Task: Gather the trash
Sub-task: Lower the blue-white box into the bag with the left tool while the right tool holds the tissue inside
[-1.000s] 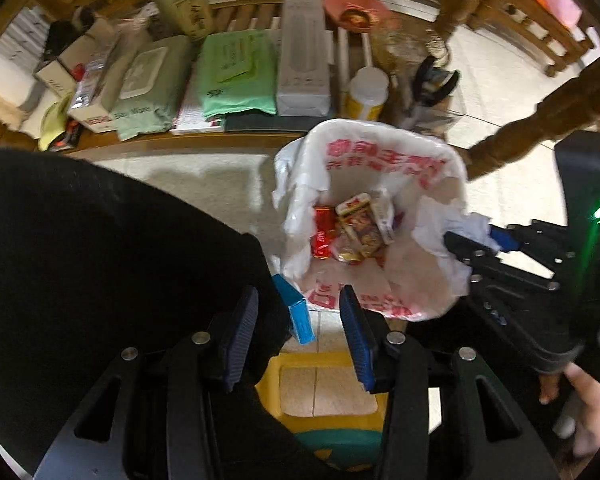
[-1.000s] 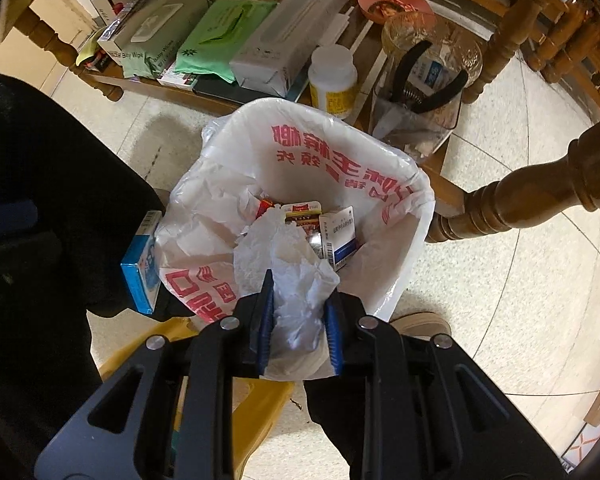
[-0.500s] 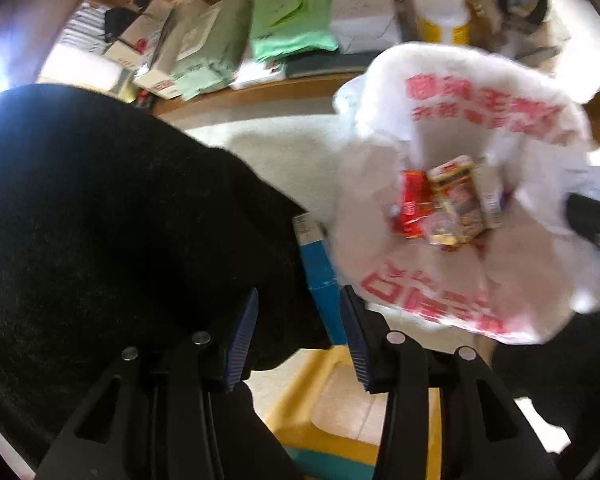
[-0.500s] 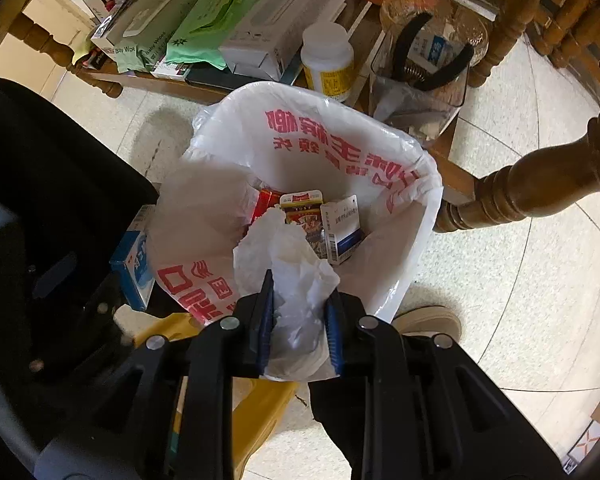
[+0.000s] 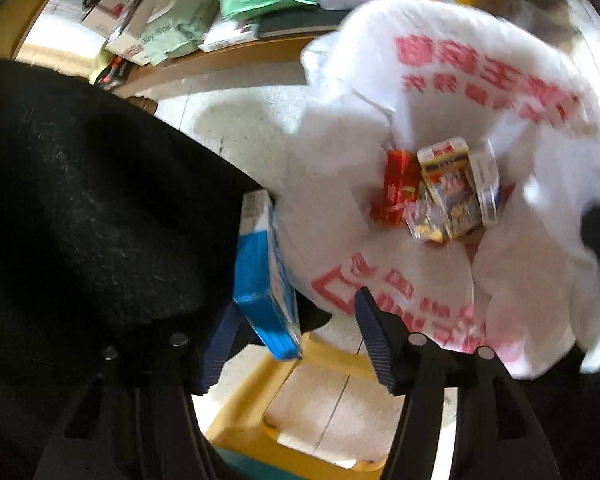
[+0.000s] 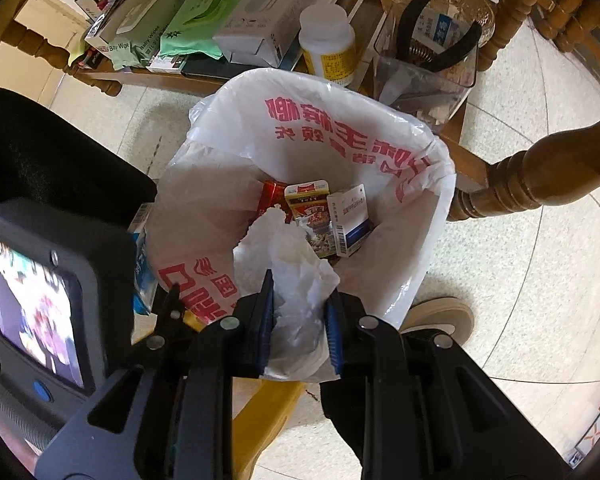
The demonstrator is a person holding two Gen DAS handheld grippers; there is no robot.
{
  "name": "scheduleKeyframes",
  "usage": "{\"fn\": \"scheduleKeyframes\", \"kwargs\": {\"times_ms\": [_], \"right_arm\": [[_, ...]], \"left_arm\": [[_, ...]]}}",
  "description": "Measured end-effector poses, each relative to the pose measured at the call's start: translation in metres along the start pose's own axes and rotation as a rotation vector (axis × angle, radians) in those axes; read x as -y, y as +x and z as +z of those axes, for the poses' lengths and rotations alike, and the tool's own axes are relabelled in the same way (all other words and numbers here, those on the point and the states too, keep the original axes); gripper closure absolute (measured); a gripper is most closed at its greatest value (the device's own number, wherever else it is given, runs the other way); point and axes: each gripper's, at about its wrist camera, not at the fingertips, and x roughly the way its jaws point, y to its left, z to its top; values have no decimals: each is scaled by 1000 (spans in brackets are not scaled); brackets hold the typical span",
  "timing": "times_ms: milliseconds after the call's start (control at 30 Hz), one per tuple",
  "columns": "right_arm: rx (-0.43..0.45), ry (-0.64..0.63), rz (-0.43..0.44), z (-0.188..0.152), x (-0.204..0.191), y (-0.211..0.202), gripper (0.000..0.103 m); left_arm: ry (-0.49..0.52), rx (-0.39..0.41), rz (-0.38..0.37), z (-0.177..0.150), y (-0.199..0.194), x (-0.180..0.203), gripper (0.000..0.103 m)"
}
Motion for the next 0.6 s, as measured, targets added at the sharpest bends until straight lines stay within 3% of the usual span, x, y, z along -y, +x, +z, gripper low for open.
{"fn": "scheduleKeyframes", "kwargs": {"times_ms": [67,167,400,600], "right_arm": [[-5,3,3,0,0,1,81],[-11,4,11,1,0,3,81],[-13,5,11,2,3,4,81],[-7,8,9,0,4,3,80]], "left_arm": [[-46,-28,-15,2,10,-6,64],[-103,-40,-35,9,16,-13,70],[-114,-24,-22,8,12,-17,82],[-100,-30,-32,5,4,-18,84]]}}
